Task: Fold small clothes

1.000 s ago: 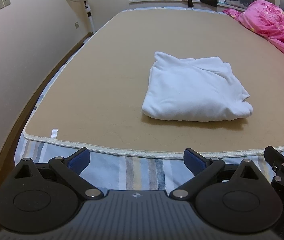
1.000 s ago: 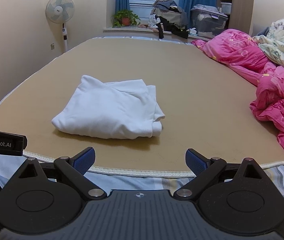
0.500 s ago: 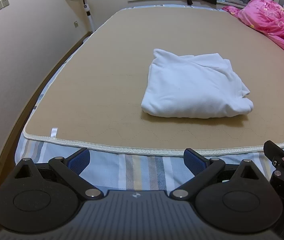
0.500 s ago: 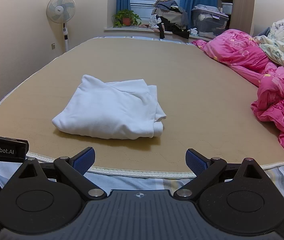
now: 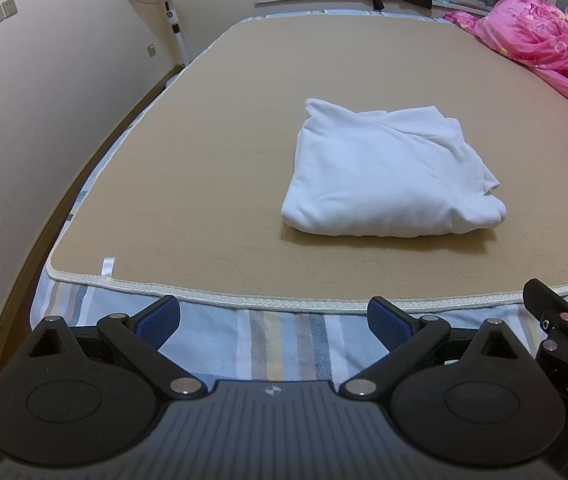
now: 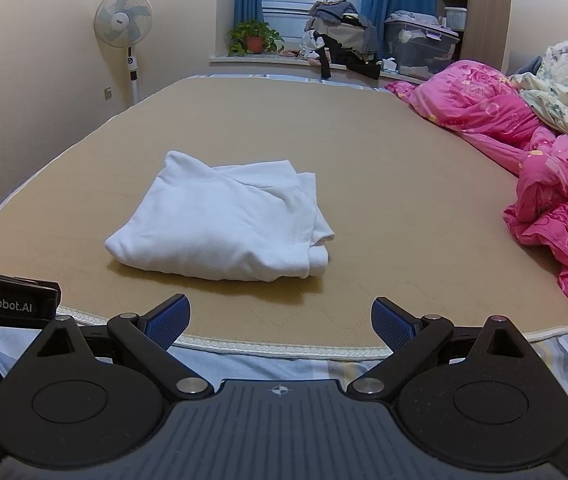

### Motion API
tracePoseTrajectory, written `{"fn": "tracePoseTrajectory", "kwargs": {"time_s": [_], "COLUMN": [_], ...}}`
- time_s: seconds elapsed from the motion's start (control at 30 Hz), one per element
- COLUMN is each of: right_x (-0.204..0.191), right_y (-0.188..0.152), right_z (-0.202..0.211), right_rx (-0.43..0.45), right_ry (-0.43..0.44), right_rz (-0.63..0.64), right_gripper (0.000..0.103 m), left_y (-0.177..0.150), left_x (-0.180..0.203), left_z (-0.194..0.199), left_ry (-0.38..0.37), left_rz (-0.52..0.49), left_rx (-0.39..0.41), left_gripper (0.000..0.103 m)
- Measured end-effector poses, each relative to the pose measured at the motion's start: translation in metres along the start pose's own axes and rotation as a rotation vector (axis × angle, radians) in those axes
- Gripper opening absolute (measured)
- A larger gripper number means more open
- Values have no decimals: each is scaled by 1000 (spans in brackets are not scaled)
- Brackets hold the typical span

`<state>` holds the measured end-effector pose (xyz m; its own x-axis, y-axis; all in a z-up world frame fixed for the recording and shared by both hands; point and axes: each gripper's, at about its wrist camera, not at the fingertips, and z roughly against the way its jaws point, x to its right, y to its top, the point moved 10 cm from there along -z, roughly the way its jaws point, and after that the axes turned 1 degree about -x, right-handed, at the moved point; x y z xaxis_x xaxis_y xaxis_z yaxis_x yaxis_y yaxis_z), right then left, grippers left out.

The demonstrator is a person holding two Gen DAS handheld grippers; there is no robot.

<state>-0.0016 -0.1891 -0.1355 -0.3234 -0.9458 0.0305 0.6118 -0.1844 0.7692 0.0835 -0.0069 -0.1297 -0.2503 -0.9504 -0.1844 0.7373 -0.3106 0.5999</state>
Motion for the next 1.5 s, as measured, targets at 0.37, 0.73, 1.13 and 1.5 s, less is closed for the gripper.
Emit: {"fn": "tracePoseTrajectory", "kwargs": {"time_s": [0.37, 0.73, 1.13, 1.5], "right_x": [-1, -2, -4, -5], "right_y": [2, 2, 2, 2], "right_z": [-2, -2, -3, -7], "right_rx": [1, 3, 3, -1], "right_ry": [5, 6, 9, 25], "right_rz": [7, 8, 11, 18], "right_gripper": [97, 97, 97, 98], "left_y": [1, 2, 2, 1], "left_x": [1, 2, 2, 4], "left_z": [1, 2, 1, 0], "left_ry": [3, -4, -8, -21], "left_rz": [-1, 1, -3, 4], "left_rx": [7, 8, 4, -1], "left_gripper": [101, 102, 102, 102]}}
